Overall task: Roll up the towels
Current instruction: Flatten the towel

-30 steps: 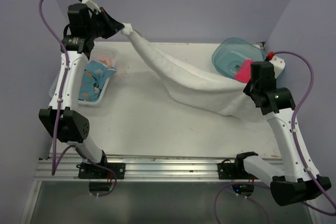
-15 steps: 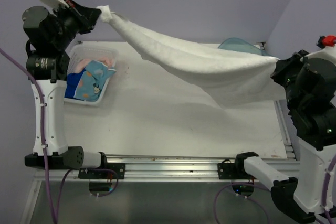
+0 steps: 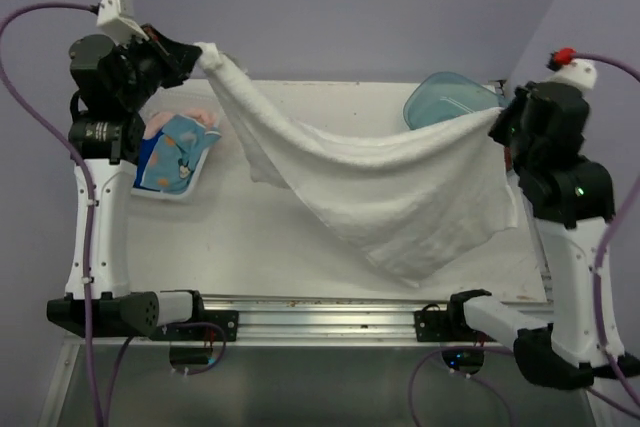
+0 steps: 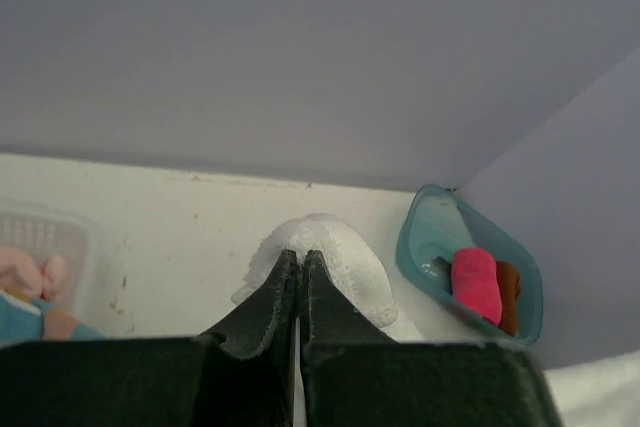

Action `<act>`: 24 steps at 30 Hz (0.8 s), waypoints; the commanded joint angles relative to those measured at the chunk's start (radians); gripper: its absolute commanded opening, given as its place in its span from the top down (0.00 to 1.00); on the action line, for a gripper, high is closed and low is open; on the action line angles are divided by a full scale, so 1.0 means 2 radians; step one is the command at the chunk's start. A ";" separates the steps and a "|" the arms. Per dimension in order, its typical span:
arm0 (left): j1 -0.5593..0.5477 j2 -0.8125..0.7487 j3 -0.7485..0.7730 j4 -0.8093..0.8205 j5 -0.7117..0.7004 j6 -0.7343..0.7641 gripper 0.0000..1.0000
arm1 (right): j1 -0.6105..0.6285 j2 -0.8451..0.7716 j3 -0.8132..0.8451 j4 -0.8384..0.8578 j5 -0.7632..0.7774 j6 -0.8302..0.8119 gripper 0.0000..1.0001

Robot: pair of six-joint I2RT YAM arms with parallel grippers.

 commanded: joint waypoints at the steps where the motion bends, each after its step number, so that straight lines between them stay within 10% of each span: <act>1: 0.005 0.012 -0.056 0.023 0.003 0.001 1.00 | -0.002 0.098 -0.060 0.066 -0.003 -0.023 1.00; 3: 0.005 0.015 -0.089 0.028 0.004 0.000 1.00 | -0.002 0.167 -0.044 0.048 -0.032 -0.027 0.67; 6: 0.005 0.015 -0.110 0.019 -0.005 0.003 1.00 | -0.002 0.209 -0.040 0.011 -0.059 -0.010 0.48; 17: 0.005 0.015 -0.116 -0.007 -0.029 0.009 1.00 | 0.038 0.010 -0.328 0.037 -0.176 0.082 0.49; 24: 0.005 0.019 -0.113 -0.012 -0.032 0.010 1.00 | 0.215 -0.021 -0.482 0.093 -0.197 0.225 0.44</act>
